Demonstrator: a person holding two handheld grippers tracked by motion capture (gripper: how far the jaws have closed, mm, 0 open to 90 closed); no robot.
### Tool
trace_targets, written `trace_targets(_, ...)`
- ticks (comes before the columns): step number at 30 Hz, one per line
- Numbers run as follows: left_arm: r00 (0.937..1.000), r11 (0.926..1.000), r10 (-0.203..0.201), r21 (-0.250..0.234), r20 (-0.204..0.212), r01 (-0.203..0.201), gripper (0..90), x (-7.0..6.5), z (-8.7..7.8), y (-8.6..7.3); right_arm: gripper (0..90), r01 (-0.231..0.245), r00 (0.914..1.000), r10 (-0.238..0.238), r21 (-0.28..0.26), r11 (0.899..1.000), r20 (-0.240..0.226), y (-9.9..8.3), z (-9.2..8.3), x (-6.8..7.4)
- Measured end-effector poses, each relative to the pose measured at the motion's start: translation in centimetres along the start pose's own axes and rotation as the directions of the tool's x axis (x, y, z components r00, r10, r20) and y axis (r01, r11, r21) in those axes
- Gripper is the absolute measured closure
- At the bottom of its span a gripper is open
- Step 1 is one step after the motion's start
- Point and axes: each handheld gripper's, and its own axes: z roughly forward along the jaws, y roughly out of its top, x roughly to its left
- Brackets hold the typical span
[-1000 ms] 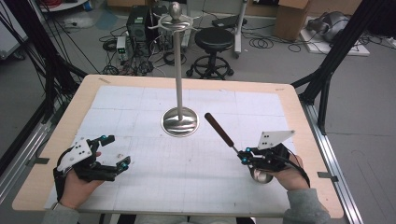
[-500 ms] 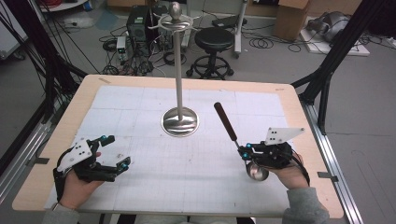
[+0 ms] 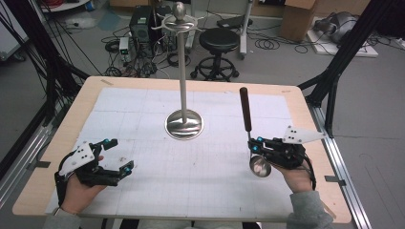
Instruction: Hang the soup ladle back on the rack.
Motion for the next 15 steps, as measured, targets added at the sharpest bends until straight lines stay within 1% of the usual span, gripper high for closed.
trace_targets(2, 1.0000, 1.0000, 0.003, 0.000, 0.001, -0.003, 1.8, 0.01, -0.03, 0.00, 84.7, 0.002, 0.9994, -0.001, -0.020, 1.000, 0.034, 0.04, -0.01, 0.06)
trace_targets(4, 1.0000, 1.0000, 0.003, -0.002, 0.000, -0.003, 1.8, -0.03, -0.10, 0.00, 84.7, -0.004, 0.9988, 0.006, -0.041, 0.999, 0.049, 0.09, 0.00, 0.11)
trace_targets(5, 1.0000, 1.0000, 0.004, 0.000, 0.000, -0.004, 1.8, -0.02, -0.13, 0.00, 84.7, -0.003, 0.9986, 0.006, -0.055, 0.998, 0.053, 0.12, 0.06, 0.08)
trace_targets(9, 1.0000, 1.0000, 0.004, 0.001, -0.003, -0.004, 1.8, -0.07, -0.33, -0.07, 84.7, -0.010, 0.9981, 0.015, -0.078, 0.997, 0.059, 0.23, 0.29, 0.08)
trace_targets(12, 1.0000, 1.0000, 0.001, -0.004, -0.008, -0.002, 1.8, -0.10, -0.42, -0.06, 84.7, -0.004, 0.9976, 0.009, -0.083, 0.997, 0.068, 0.33, 0.53, 0.08)
trace_targets(13, 0.9999, 1.0000, 0.004, -0.005, -0.010, -0.004, 1.8, -0.11, -0.46, -0.05, 84.7, -0.008, 0.9974, 0.014, -0.081, 0.997, 0.070, 0.36, 0.57, 0.16)
trace_targets(15, 0.9999, 0.9999, 0.004, -0.010, -0.013, -0.004, 1.8, -0.12, -0.53, 0.01, 84.7, 0.002, 0.9974, 0.005, -0.088, 0.996, 0.071, 0.44, 0.71, 0.16)
